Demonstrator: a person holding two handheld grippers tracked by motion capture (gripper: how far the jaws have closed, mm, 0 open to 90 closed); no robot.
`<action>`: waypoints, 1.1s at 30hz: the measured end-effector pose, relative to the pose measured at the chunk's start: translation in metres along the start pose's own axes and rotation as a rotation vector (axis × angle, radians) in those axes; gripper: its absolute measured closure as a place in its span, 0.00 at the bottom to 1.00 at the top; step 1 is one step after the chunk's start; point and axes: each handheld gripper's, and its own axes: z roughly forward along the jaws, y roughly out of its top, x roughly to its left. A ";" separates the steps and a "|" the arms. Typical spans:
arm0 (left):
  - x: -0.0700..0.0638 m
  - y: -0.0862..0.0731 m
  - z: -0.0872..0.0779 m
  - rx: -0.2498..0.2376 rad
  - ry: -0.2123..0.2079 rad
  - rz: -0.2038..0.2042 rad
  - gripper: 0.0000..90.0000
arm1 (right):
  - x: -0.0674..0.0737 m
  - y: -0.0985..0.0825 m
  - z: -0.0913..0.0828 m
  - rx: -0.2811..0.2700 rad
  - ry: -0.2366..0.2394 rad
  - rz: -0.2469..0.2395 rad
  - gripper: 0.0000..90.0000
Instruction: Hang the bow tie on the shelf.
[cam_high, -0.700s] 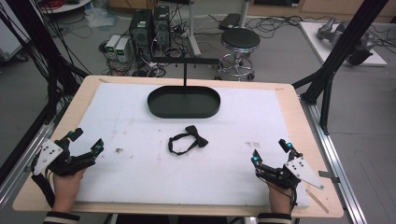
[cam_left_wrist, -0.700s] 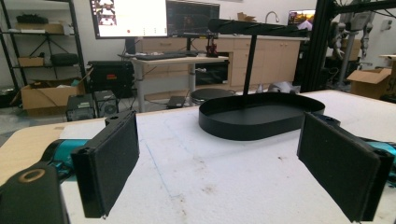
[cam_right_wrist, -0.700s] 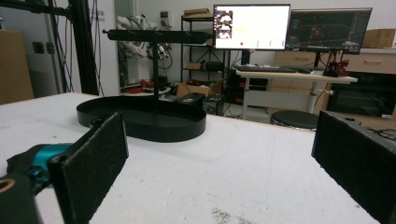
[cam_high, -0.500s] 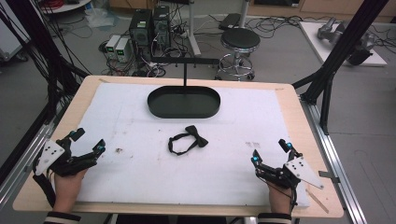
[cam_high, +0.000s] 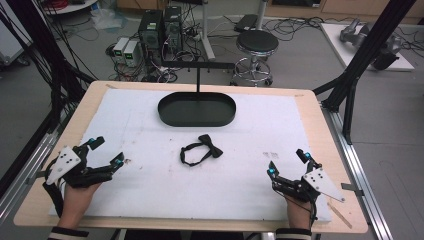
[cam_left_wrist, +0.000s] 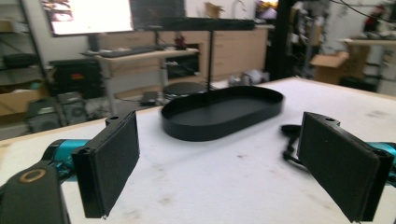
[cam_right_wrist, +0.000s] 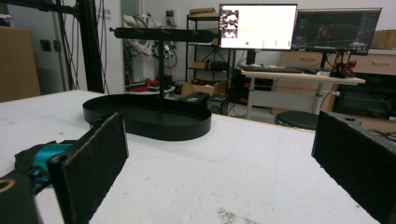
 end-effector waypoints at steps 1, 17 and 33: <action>-0.004 0.002 0.003 0.010 -0.022 0.004 0.15 | 0.000 0.000 0.000 -0.002 0.003 -0.001 0.03; -0.079 0.020 0.101 0.251 -0.308 0.183 0.21 | 0.001 -0.001 0.002 -0.003 0.008 0.006 0.03; -0.112 0.002 0.159 0.518 -0.408 0.271 0.37 | -0.002 -0.003 0.002 -0.007 0.008 0.036 0.03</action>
